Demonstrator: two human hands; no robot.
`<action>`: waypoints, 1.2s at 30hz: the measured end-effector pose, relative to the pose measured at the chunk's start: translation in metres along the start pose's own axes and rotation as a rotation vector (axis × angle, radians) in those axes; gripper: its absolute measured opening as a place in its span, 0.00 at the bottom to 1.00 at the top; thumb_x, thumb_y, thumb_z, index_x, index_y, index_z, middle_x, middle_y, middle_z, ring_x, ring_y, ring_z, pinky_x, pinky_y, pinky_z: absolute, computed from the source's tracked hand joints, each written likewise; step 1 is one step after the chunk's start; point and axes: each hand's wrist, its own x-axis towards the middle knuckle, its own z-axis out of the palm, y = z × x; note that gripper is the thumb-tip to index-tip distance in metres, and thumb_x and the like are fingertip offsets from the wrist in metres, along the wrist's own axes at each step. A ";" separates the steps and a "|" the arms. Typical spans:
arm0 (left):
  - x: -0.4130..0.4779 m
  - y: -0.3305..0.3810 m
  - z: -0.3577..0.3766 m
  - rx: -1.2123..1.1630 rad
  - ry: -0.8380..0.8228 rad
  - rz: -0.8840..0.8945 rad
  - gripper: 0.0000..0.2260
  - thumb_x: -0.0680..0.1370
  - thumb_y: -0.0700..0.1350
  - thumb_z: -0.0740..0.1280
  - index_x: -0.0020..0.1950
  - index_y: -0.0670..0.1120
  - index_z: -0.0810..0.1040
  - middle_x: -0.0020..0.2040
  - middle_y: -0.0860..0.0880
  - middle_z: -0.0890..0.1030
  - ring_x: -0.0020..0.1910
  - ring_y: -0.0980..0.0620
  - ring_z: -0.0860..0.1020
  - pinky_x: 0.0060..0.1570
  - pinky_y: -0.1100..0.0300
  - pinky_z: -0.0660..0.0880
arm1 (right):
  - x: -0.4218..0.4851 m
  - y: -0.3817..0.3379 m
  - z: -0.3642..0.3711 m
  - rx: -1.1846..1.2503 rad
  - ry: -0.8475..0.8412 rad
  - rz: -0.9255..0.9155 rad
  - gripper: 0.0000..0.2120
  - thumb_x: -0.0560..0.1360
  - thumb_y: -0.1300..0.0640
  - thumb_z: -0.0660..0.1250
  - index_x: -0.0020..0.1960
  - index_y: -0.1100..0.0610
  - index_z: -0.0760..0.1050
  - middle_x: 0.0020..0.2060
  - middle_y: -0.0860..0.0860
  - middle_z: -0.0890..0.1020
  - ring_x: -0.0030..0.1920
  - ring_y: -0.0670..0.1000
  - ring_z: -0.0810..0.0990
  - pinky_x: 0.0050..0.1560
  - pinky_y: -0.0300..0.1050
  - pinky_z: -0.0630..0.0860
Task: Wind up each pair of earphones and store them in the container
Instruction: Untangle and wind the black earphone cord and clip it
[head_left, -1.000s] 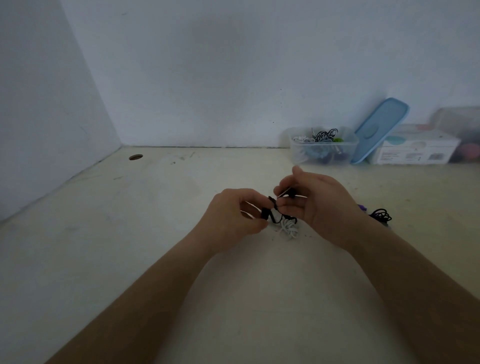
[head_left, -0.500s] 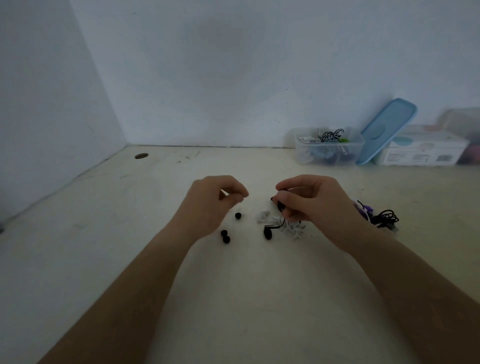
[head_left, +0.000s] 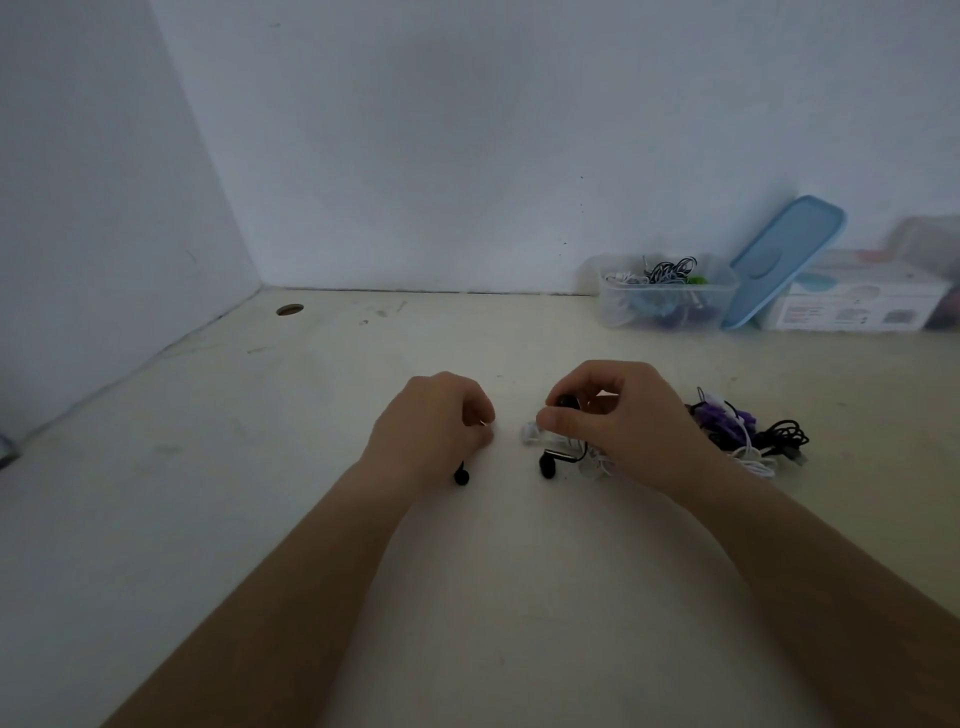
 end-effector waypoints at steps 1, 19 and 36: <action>0.000 0.000 0.000 -0.005 -0.002 -0.008 0.04 0.75 0.48 0.72 0.48 0.56 0.82 0.44 0.58 0.79 0.43 0.60 0.77 0.49 0.61 0.76 | 0.000 0.000 0.000 0.002 -0.002 0.001 0.06 0.68 0.52 0.79 0.38 0.50 0.82 0.34 0.51 0.81 0.32 0.47 0.78 0.40 0.47 0.78; -0.017 0.026 0.002 -0.832 0.005 0.036 0.09 0.72 0.32 0.72 0.49 0.43 0.84 0.45 0.50 0.87 0.46 0.52 0.85 0.51 0.61 0.81 | -0.001 -0.001 -0.004 0.199 -0.052 0.073 0.05 0.69 0.61 0.78 0.43 0.58 0.83 0.31 0.54 0.84 0.26 0.46 0.76 0.30 0.39 0.73; -0.013 0.024 0.007 -1.157 -0.059 -0.040 0.08 0.76 0.31 0.69 0.50 0.42 0.83 0.46 0.42 0.86 0.45 0.48 0.85 0.49 0.58 0.80 | -0.001 0.000 -0.005 0.399 -0.045 0.120 0.07 0.75 0.70 0.69 0.48 0.61 0.82 0.38 0.62 0.85 0.33 0.50 0.81 0.36 0.40 0.79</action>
